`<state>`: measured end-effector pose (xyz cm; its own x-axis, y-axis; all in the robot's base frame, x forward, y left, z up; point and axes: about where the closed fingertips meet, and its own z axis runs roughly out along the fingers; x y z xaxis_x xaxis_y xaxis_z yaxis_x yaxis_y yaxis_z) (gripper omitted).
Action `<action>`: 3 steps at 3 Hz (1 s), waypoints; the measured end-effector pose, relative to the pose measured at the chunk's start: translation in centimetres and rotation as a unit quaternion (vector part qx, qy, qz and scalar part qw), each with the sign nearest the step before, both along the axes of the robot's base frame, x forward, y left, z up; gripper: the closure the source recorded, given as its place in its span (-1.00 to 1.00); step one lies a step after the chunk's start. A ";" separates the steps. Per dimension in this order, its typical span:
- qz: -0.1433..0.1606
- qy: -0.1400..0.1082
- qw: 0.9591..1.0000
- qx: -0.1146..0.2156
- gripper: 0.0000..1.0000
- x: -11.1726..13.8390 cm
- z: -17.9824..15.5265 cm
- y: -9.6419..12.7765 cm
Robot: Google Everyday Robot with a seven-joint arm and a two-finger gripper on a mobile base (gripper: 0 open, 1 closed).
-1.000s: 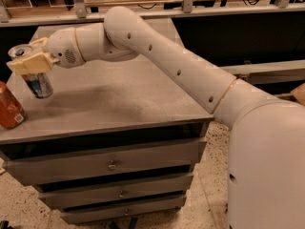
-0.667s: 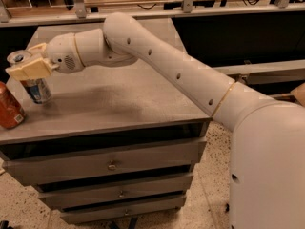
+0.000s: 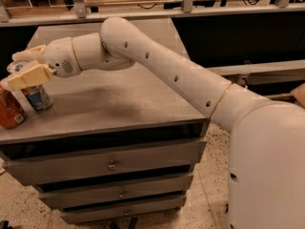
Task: Move redbull can near coke can
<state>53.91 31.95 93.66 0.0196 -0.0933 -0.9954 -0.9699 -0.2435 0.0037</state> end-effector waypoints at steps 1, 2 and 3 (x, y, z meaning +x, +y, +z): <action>0.001 0.000 1.000 0.000 -1.00 -0.1 0.0 0.1; 0.008 0.004 1.000 -0.006 -1.00 -0.2 0.1 0.1; -0.024 0.010 0.999 -0.042 -1.00 0.8 0.3 -2.8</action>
Offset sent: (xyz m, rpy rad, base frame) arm 0.0007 -0.0035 0.0034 -0.0337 0.0255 0.0297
